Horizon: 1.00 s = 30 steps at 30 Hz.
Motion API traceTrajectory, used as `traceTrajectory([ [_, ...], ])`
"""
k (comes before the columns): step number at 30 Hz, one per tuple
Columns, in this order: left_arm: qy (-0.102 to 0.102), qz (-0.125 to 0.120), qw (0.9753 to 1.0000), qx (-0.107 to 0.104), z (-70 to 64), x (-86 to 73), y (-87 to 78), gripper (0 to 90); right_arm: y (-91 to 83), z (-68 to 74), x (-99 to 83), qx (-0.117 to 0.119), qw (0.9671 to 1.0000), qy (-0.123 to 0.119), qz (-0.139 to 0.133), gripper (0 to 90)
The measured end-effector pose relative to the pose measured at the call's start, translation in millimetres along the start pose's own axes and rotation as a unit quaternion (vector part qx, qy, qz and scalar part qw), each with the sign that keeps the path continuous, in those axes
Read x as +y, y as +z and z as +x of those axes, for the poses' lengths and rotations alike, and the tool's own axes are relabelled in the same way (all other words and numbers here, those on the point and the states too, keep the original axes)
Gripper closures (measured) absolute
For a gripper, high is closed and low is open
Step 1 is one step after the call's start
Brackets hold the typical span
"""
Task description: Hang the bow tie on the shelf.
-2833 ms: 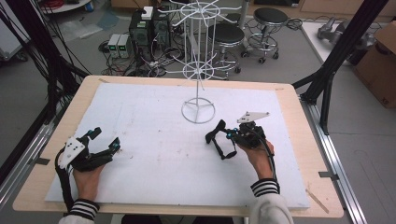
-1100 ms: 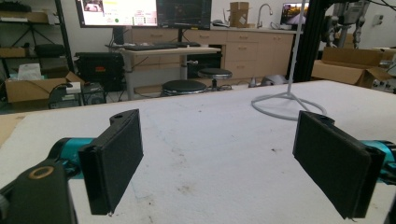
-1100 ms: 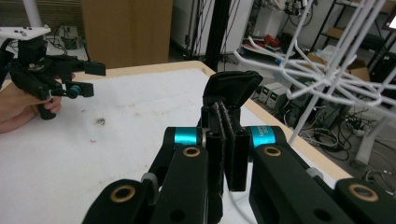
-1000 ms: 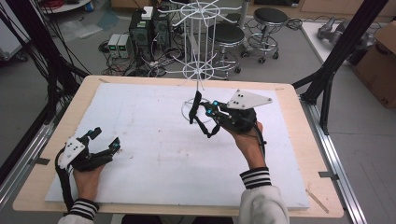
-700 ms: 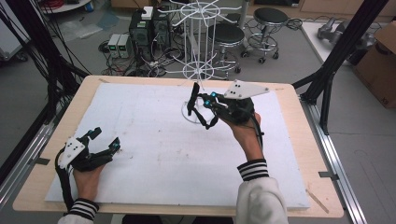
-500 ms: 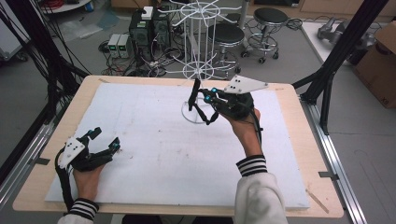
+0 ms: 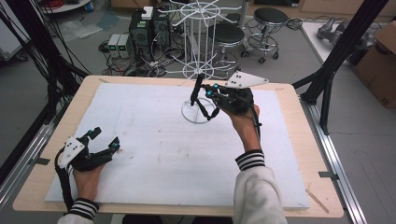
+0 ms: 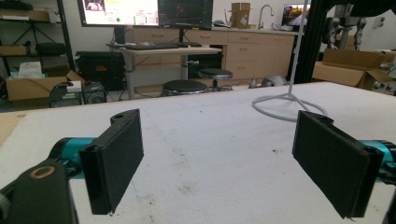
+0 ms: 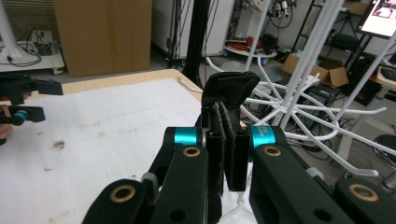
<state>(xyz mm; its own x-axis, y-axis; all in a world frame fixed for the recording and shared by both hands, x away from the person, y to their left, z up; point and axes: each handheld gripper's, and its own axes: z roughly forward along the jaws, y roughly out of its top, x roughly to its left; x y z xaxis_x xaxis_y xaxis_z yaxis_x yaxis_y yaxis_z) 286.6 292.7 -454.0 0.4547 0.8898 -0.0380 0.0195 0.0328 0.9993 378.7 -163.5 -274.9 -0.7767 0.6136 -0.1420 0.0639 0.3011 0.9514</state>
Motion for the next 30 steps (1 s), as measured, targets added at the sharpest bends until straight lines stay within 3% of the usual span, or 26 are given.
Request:
traceTrajectory([
  [12, 0.002, 0.002, 1.0000, -0.001, 0.1, 0.1, -0.2, 16.7, 10.1, -12.9, -2.1, 0.003, 0.9998, 0.021, -0.004, 88.6],
  [30, 0.002, 0.001, 1.0000, -0.002, -0.1, 0.0, -0.2, 16.6, 21.2, -27.4, -15.7, -0.001, 0.9984, 0.050, 0.025, 88.3],
])
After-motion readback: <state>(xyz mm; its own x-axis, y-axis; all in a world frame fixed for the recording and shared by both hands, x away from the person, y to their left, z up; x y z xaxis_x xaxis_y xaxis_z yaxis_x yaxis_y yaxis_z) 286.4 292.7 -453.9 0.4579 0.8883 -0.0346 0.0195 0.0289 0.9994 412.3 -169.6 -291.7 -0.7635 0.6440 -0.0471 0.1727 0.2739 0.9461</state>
